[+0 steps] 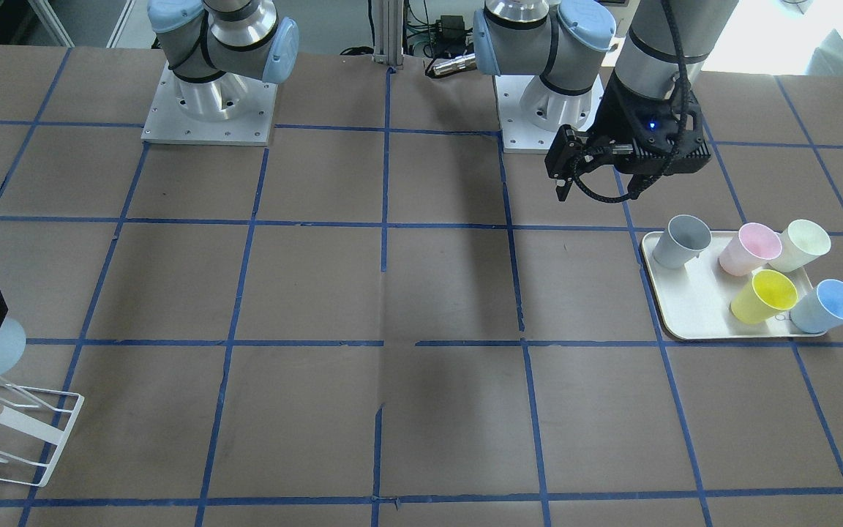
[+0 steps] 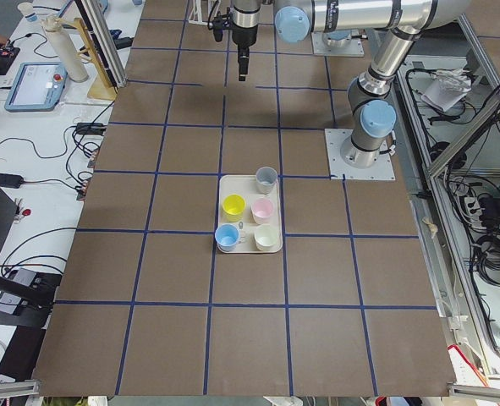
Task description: Transfer IKEA cup to right arm and place on rack
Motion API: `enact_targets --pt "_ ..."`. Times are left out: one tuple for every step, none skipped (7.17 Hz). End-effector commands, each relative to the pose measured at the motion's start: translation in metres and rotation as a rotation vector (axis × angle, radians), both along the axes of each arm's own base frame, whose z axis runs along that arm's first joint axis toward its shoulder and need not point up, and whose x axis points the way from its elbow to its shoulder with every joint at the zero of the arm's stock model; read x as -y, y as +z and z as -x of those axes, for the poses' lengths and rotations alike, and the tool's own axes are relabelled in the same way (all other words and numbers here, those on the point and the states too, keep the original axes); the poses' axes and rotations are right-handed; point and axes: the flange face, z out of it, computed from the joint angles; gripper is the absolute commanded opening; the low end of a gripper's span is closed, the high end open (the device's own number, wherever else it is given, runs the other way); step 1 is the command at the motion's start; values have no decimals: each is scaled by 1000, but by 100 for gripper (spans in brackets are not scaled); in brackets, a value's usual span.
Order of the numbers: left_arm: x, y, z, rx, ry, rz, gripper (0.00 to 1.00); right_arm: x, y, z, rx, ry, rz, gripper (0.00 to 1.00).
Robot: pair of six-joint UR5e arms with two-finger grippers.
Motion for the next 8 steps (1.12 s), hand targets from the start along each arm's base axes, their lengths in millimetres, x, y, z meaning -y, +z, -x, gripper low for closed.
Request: enact_targets --pt "-2 1 -1 0 1 -2 100 2 -9 3 0 3 -15 65" --pt "-2 2 -1 0 1 -1 100 2 -10 3 0 6 -15 65" --pt "-2 2 -1 1 2 1 100 3 -14 3 1 15 -21 65" --pt "-2 1 -1 0 2 -2 100 6 -22 4 3 24 -36 65" --pt "-1 0 -2 0 4 -4 100 8 -29 5 6 24 -45 65" --pt "-1 1 -3 -1 7 -1 100 11 -35 5 9 26 -55 66" --pt "0 0 -3 -1 8 -4 100 13 -42 6 12 26 -64 68" --pt "1 0 -3 -1 10 1 100 15 -43 7 6 27 -47 69"
